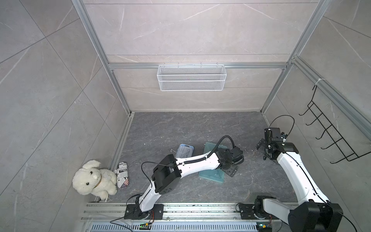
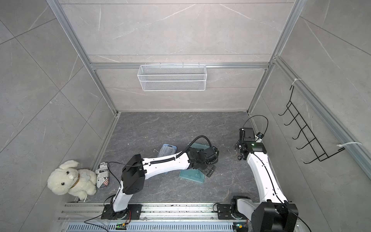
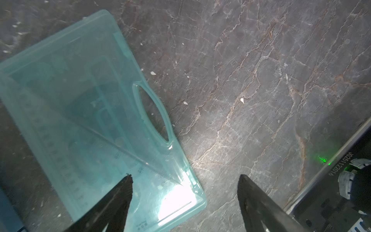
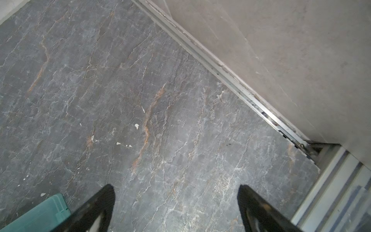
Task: Open the ruler set and take out the ruler
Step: Pick up the ruler set box at the center of the board.
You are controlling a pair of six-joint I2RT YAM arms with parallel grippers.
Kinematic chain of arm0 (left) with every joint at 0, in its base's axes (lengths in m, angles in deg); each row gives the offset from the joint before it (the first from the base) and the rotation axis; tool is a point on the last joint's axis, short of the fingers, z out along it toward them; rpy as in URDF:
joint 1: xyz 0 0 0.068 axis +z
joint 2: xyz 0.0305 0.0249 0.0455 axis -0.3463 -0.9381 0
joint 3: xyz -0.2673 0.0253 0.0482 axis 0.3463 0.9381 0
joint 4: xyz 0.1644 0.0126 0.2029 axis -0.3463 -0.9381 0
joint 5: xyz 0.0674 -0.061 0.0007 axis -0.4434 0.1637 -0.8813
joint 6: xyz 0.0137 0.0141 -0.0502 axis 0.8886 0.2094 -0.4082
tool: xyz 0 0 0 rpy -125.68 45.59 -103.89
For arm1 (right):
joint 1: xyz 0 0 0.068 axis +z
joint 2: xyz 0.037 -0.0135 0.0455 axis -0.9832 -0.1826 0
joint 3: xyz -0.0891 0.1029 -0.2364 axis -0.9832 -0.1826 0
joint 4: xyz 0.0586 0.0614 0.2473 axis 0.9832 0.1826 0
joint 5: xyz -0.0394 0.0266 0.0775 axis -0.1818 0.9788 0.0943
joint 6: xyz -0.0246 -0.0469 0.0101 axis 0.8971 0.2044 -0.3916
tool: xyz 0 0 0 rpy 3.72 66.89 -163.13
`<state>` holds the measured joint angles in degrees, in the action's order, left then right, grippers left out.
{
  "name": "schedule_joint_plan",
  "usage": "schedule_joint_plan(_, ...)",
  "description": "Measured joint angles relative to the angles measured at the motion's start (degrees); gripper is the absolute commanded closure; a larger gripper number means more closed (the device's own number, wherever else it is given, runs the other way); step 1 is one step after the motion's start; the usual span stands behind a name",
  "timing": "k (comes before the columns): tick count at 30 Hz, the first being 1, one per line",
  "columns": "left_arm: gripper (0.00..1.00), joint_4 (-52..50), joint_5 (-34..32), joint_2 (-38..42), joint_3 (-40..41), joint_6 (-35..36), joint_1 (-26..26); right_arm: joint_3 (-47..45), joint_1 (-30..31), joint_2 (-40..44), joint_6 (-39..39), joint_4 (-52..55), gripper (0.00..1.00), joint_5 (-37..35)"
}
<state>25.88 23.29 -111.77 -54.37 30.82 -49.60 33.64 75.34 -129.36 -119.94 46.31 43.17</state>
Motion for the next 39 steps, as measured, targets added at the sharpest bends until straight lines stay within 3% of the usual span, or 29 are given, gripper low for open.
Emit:
schedule_joint_plan(6, 0.32, -2.12, 3.06, -8.9, -9.27, -0.17, 0.09, -0.63, -0.13, 1.42, -0.35, -0.07, 0.02, -0.33)
schedule_joint_plan(11, 0.32, -5.09, 1.05, -14.4, -14.88, -0.61, 0.09, -0.9, -0.13, 1.4, -0.35, -0.28, 0.02, 0.59)
schedule_joint_plan(23, 0.33, -7.28, -3.13, -17.81, -16.98, -2.34, 0.42, -1.2, -0.13, 1.42, -0.33, -1.38, 0.03, 2.54)
schedule_joint_plan(31, 0.51, -7.52, -4.02, -17.99, -16.81, -3.34, 0.81, -1.2, -0.13, 1.44, -0.33, -1.55, 0.1, 3.3)
schedule_joint_plan(39, 0.85, -3.21, -4.94, -15.96, -12.04, -3.8, 0.9, -1.2, -0.13, 2.25, -0.31, -1.55, 0.16, 4.57)
